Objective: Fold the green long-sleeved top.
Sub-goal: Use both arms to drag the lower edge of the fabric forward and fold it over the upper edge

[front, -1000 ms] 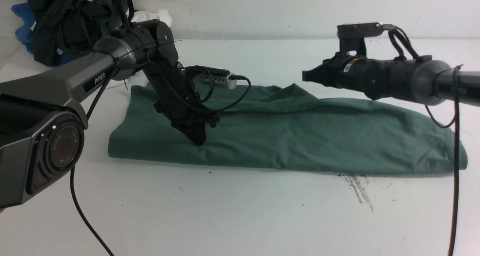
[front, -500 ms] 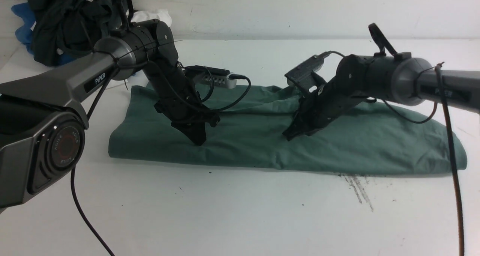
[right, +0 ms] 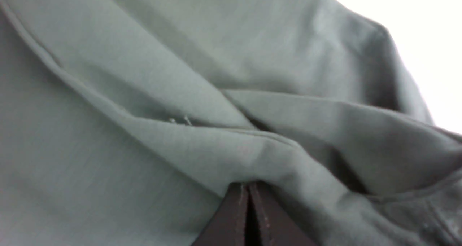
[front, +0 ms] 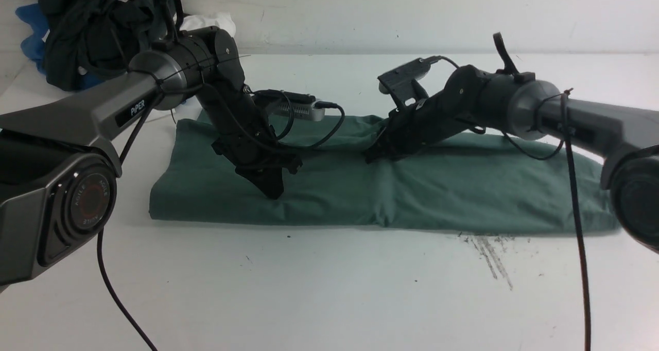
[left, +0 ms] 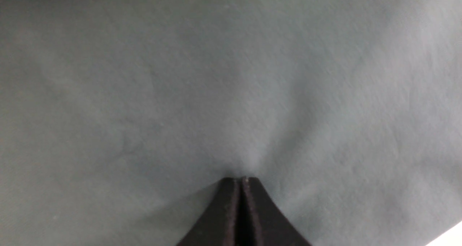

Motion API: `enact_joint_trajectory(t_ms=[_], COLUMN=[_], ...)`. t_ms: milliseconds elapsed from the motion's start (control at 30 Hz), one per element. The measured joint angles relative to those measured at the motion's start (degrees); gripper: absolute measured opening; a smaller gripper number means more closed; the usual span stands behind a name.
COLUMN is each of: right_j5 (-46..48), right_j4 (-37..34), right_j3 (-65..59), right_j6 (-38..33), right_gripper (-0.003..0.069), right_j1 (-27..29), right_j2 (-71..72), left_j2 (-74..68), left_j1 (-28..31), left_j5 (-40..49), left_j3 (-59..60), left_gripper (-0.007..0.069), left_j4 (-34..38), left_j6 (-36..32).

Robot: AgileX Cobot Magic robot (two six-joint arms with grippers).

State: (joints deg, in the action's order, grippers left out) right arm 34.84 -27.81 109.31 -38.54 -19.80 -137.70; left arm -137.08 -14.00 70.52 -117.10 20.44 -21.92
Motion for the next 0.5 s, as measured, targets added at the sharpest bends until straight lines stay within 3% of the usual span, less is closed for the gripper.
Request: enact_joint_trajectory(t_ms=[100,333,500], right_j5=[-4.1,-12.9,-7.5], right_j4=[0.0,0.5,1.1], right_j3=[4.6,12.6,15.8], right_j6=[2.4,19.3,22.5], right_gripper=[-0.0014,-0.0014,-0.0014], right_j1=[0.0,3.2,5.4], right_j2=[-3.2,-6.3,-6.0], left_j2=[-0.1,-0.1,-0.1], left_j1=[0.0,0.0,0.0], left_j5=[-0.3,-0.7,-0.7], left_j3=[0.0,0.0,-0.1], left_gripper=[-0.0008,-0.0008,-0.0008], left_j4=[0.3,0.9,0.9], left_j6=[0.0,0.0,-0.1])
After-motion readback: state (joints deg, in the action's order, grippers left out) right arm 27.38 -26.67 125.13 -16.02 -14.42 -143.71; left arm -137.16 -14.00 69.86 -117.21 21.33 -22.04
